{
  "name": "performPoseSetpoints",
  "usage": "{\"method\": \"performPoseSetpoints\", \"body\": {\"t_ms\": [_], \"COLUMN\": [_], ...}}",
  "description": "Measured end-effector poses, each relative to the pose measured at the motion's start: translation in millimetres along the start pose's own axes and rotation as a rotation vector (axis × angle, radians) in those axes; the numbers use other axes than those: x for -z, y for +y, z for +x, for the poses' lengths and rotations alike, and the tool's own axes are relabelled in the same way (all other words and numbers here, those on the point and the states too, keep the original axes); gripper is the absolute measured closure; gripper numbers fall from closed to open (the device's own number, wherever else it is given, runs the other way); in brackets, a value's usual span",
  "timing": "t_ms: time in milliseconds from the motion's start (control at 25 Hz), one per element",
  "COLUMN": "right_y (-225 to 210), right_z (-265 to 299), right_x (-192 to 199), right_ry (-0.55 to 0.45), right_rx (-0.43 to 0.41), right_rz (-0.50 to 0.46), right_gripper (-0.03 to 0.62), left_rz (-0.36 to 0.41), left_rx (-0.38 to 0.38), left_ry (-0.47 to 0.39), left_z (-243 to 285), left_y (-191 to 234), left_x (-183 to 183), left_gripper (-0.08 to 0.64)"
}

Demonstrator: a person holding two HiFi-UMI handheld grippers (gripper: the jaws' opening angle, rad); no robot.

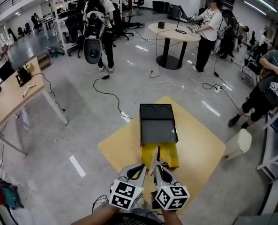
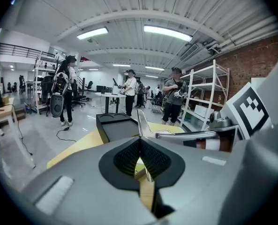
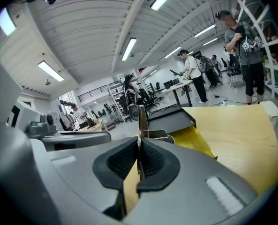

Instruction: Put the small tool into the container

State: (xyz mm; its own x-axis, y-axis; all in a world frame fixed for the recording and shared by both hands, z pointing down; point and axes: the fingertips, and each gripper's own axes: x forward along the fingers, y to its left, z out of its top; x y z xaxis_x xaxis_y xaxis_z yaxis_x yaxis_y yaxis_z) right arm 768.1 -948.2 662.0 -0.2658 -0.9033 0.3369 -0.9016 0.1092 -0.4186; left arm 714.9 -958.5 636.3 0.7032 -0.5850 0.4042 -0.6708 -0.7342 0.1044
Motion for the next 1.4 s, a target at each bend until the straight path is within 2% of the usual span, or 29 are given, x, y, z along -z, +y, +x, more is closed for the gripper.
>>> {"method": "performPoseSetpoints", "body": {"t_ms": [120,200,360,440,600,760,880,1000,1120,1280,1400], "right_y": [-120.4,-192.1,-328.0,-359.7,-325.4,-277.6,-252.3,-238.8,-253.7,-294.6,-309.5], "right_z": [-8.4,17.7,147.2,209.0,343.8,467.7,530.6,570.7,610.3,628.2,652.5], "right_x": [-55.9,-89.7,-147.8,-160.7,-172.1,-189.8,-200.9,-207.8,-211.9,-225.6,-256.5], "right_ry": [0.007,0.010,0.007,-0.007,-0.028,-0.061,-0.093,-0.115,-0.129,-0.126,-0.109], "right_rx": [-0.006,0.004,0.050,0.087,0.125,0.145,0.149,0.159,0.178,0.200,0.219], "right_rz": [0.035,0.077,0.182,0.226,0.324,0.497,0.613,0.684,0.736,0.787,0.816], "right_gripper": [0.584,0.584,0.584,0.585,0.585,0.584,0.584,0.584,0.586,0.585,0.584], "left_rz": [0.003,0.005,0.002,0.010,0.034,0.020,0.028,0.028,0.029,0.039,0.037], "left_rx": [-0.008,-0.004,0.038,0.080,0.128,0.175,0.195,0.215,0.224,0.213,0.208], "left_ry": [0.004,0.011,0.027,0.031,0.033,0.043,0.042,0.048,0.053,0.053,0.059], "left_z": [104.7,180.8,362.8,421.1,455.4,469.1,476.5,480.2,506.6,543.6,567.1], "left_y": [-66.3,-76.5,-23.6,16.9,156.0,295.1,366.6,408.7,437.7,438.6,454.7], "left_x": [-42.1,-66.3,-103.8,-112.4,-125.3,-149.1,-161.7,-171.3,-175.6,-192.5,-227.7], "left_gripper": [0.552,0.552,0.552,0.552,0.552,0.552,0.552,0.552,0.552,0.552,0.552]}}
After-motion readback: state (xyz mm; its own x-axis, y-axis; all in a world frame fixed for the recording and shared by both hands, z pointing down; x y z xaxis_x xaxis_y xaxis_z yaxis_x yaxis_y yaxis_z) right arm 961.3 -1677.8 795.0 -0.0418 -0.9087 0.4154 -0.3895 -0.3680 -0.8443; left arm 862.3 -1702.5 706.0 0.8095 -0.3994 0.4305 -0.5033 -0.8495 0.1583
